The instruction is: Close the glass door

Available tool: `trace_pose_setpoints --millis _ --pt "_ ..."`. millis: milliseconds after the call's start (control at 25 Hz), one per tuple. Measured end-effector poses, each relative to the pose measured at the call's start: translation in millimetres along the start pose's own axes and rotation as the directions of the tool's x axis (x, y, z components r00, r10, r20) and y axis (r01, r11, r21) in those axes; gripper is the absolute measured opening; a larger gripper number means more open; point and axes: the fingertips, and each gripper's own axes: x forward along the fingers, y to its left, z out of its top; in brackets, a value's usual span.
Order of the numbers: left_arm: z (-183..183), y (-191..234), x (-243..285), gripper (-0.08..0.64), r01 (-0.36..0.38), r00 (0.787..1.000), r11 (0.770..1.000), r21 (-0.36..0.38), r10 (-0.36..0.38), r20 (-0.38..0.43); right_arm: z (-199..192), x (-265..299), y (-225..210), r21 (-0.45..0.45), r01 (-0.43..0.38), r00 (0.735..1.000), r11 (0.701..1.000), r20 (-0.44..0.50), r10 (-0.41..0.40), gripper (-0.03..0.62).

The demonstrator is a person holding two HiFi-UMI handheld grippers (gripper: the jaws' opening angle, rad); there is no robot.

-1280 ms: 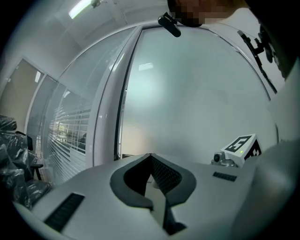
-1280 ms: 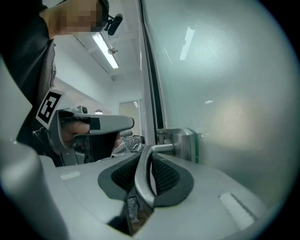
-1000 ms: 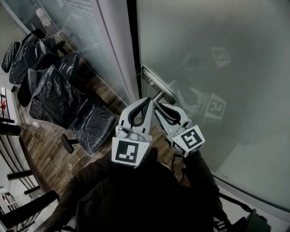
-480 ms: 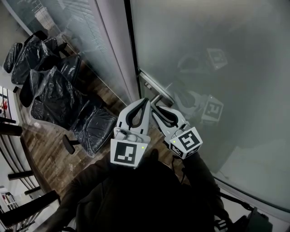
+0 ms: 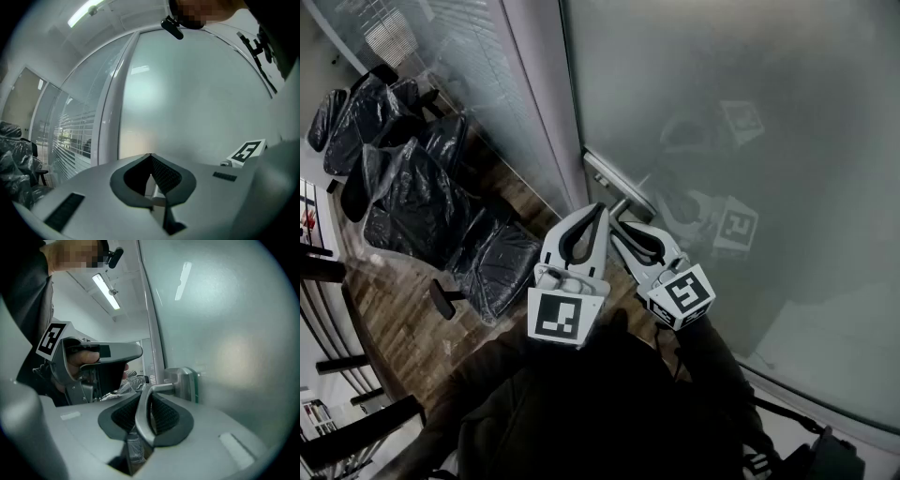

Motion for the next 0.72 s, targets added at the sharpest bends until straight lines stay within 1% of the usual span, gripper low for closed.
trace_pose_setpoints --millis 200,280,400,480,520,600,680,720 --pt "3 0 -6 -0.003 -0.005 1.000 1.000 0.008 0.004 0.020 -2 1 0 -0.003 0.005 1.000 1.000 -0.007 -0.005 0.067" --pt "6 4 -7 -0.003 -0.015 0.999 1.000 0.022 0.014 0.038 -3 4 0 -0.017 0.006 1.000 1.000 -0.024 -0.006 0.067" --pt "13 6 -10 -0.003 -0.015 0.998 0.999 0.050 0.012 0.059 -2 -3 -2 -0.098 0.023 0.994 0.995 -0.100 -0.033 0.068" --pt "14 4 -16 -0.003 -0.015 0.999 0.999 0.029 0.013 0.044 2 -11 -1 -0.156 0.038 0.989 0.987 -0.132 -0.059 0.069" --pt "15 6 -21 -0.003 -0.022 0.999 1.000 0.007 0.022 0.041 7 -13 1 -0.181 0.043 0.990 0.983 -0.127 -0.067 0.069" --pt "16 11 -30 -0.003 -0.046 0.998 0.999 -0.028 0.047 0.047 26 -15 8 -0.240 0.054 0.995 0.969 -0.065 -0.072 0.069" --pt "18 16 -38 -0.003 -0.070 0.996 0.997 -0.024 0.071 0.060 55 -17 18 -0.288 0.050 0.999 0.956 0.025 -0.044 0.067" --pt "19 17 -41 -0.003 -0.081 0.994 0.997 -0.018 0.082 0.068 68 -18 24 -0.295 0.035 0.998 0.955 0.063 -0.017 0.067"
